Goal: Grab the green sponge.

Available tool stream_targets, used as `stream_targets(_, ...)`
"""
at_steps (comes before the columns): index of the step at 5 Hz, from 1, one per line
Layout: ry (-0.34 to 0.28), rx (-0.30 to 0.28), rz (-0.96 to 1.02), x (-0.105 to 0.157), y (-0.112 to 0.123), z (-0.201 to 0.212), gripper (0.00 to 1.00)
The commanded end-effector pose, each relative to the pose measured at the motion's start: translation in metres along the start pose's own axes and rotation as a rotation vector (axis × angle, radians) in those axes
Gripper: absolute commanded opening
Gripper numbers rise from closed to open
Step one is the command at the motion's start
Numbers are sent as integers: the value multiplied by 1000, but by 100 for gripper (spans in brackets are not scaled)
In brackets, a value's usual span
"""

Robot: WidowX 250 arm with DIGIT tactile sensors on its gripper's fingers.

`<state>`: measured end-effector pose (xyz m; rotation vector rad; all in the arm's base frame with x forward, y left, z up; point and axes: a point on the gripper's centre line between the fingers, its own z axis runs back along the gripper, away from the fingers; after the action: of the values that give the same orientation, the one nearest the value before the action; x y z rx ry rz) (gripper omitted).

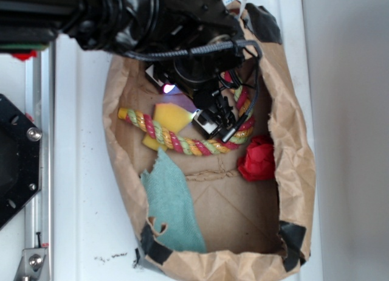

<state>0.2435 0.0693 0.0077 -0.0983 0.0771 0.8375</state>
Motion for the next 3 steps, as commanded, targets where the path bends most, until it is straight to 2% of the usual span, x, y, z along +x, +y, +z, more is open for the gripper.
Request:
stream_targets(1,-78,-40,38,-13,-15,7,100)
stream_targets(2,-119,-35,40,-15,-20,14,100)
stream_targets(3,-110,-21,49,-19,-12,14,100)
